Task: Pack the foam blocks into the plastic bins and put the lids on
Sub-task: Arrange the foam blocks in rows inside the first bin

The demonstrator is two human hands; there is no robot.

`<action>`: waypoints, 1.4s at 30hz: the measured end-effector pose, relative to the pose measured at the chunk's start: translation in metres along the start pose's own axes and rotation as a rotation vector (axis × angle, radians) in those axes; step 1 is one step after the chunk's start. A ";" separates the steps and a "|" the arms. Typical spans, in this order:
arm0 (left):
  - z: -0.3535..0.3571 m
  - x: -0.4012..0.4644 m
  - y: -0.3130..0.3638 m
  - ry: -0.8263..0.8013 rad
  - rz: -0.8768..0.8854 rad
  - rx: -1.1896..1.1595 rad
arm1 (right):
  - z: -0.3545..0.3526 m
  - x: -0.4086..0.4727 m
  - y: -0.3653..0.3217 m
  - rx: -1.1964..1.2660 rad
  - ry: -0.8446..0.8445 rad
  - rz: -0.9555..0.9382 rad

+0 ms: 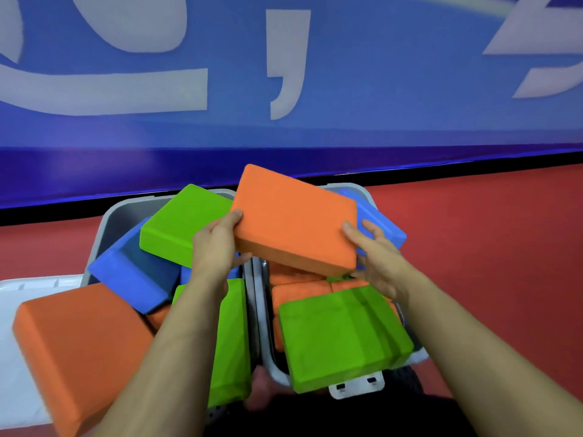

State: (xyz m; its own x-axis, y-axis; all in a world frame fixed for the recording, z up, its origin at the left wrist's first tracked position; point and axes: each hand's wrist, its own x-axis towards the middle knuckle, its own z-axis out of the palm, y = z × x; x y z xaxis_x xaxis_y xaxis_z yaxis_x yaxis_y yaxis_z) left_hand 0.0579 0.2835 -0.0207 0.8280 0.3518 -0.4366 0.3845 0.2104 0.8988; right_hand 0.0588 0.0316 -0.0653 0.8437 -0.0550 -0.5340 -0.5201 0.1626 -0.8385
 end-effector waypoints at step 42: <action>0.067 0.015 -0.060 -0.123 0.127 1.104 | -0.077 0.088 0.025 -0.885 0.578 0.095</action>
State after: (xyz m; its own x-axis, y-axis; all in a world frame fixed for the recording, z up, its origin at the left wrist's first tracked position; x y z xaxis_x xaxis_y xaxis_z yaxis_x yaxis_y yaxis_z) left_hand 0.0743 0.2146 -0.0785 0.8982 0.2078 -0.3873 0.3951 -0.7677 0.5045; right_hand 0.1096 -0.0450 -0.1413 0.7239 -0.5779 -0.3768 -0.6885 -0.5712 -0.4468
